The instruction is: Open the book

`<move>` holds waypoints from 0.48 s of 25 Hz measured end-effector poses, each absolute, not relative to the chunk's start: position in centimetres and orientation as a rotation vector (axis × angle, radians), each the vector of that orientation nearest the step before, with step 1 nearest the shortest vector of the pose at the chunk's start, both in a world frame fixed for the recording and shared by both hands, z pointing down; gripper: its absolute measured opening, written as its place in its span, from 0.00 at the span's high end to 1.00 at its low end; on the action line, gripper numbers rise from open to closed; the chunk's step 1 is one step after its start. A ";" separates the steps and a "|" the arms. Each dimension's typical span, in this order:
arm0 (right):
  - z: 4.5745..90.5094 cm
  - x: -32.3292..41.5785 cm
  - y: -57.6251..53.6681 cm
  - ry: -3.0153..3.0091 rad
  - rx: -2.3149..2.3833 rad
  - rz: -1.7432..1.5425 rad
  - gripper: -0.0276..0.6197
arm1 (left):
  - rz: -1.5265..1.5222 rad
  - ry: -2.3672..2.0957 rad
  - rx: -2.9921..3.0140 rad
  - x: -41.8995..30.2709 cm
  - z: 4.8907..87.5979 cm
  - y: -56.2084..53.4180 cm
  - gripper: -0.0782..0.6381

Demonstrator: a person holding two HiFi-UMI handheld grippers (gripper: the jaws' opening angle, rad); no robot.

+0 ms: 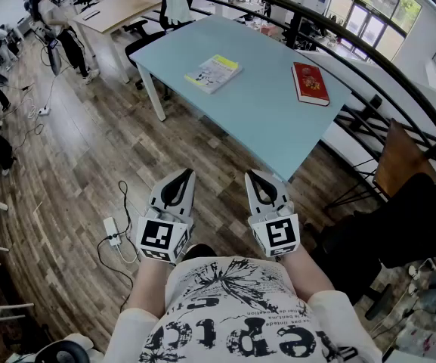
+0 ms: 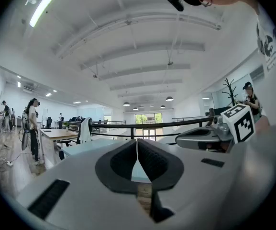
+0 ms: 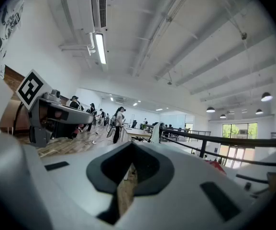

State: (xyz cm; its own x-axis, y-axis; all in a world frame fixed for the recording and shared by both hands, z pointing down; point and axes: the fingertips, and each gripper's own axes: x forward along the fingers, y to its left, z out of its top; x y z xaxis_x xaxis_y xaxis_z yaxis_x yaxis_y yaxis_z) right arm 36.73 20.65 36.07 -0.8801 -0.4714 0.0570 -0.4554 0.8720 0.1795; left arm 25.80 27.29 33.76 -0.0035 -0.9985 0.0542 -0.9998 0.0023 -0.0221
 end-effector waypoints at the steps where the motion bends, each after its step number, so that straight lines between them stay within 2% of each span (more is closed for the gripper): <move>1: 36.0 36.6 20.6 -2.944 0.729 -0.244 0.94 | 0.085 -2.210 2.199 25.7 33.7 27.2 0.86; 12: 36.9 36.0 19.8 -2.942 0.712 -0.196 0.94 | 0.123 -2.219 2.175 25.1 34.4 26.8 0.86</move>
